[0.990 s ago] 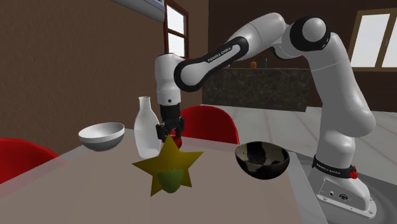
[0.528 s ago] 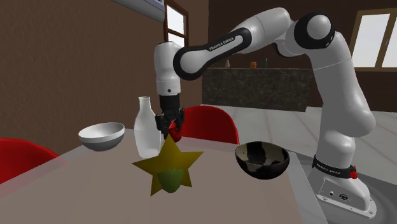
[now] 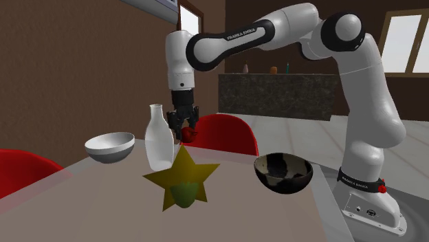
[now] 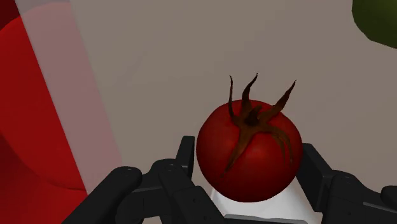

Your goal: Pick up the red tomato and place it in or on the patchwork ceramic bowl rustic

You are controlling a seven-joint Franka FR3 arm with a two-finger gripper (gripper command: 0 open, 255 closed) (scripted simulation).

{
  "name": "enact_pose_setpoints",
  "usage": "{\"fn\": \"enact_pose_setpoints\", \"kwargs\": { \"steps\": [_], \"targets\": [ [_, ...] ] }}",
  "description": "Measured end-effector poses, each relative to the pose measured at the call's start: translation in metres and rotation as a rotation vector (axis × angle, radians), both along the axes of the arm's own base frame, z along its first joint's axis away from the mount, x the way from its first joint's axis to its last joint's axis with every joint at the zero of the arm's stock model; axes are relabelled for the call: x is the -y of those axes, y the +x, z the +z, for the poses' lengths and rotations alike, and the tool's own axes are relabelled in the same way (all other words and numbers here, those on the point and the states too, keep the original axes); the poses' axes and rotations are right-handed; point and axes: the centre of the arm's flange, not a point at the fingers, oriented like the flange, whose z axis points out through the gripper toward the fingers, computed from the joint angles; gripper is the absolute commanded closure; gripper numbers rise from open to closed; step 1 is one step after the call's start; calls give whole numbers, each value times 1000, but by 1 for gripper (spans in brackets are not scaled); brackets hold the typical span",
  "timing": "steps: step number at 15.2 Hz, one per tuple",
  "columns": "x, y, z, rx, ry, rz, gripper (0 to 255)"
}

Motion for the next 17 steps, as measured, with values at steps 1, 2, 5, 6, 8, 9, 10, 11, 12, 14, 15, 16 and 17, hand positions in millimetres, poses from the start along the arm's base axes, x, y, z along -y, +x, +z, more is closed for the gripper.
{"fn": "enact_pose_setpoints", "kwargs": {
  "steps": [1, 2, 5, 6, 8, 9, 10, 11, 12, 14, 15, 16, 17],
  "targets": [
    [1, 0, 4, 0, 0, 0, 255],
    [1, 0, 9, 0, 0, 0, 255],
    [0, 0, 26, 0, 0, 0, 255],
    [0, 1, 31, 0, 0, 0, 255],
    [0, 1, 41, 0, 0, 0, 255],
    [3, -6, 42, 0, 0, 0, 255],
    [9, -15, 43, 0, 0, 0, 255],
    [14, -25, 44, -1, 0, 0, 255],
    [19, -34, 43, 0, 0, 1, 255],
    [30, -58, 44, -1, 0, 1, 255],
    [36, -70, 45, 0, 0, 1, 255],
    [41, -81, 47, 0, 0, 2, 255],
    [45, -95, 43, 0, 0, 2, 255]
  ]
}}
